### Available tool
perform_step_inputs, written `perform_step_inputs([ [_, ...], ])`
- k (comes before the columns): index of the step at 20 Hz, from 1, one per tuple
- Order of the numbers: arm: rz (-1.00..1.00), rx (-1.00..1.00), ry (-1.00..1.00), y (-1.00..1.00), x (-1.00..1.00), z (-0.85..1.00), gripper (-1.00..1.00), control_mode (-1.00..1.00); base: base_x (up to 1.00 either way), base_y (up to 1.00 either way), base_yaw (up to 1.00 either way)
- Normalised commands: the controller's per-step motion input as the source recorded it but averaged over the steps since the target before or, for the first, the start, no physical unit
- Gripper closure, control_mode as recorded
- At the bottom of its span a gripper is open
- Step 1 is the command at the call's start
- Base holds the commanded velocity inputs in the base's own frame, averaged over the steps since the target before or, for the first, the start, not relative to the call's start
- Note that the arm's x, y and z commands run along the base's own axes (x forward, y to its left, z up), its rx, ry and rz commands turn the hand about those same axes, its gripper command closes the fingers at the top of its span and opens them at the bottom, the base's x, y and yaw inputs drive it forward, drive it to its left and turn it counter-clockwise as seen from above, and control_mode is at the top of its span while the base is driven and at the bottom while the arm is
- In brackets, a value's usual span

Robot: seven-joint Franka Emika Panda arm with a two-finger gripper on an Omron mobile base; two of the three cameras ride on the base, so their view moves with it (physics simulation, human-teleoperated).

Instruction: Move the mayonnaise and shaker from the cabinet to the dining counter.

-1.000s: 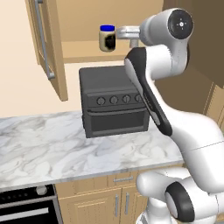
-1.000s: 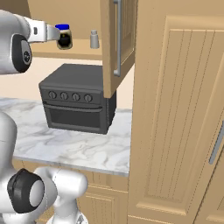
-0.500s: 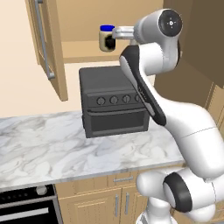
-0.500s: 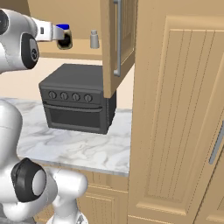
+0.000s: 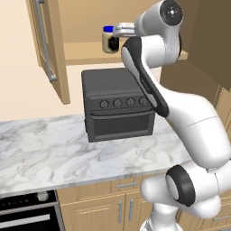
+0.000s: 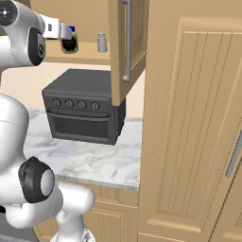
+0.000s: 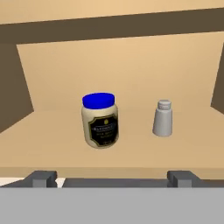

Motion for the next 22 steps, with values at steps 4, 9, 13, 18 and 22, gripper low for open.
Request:
perform_step_inputs([
  [4,0.06,0.0,0.0,0.03,0.27,-0.02,-1.0,-1.0,0.0,0.0,0.0],
  [9,0.07,0.0,0.0,0.05,0.31,-0.05,-1.0,-1.0,0.0,0.0,0.0],
  [13,0.05,0.0,0.0,0.01,0.33,-0.03,-1.0,-1.0,0.0,0.0,0.0],
  [18,0.03,0.0,0.0,0.02,0.36,-0.02,-1.0,-1.0,0.0,0.0,0.0],
  [22,0.0,0.0,0.0,0.1,0.34,0.0,-1.0,-1.0,0.0,0.0,0.0],
])
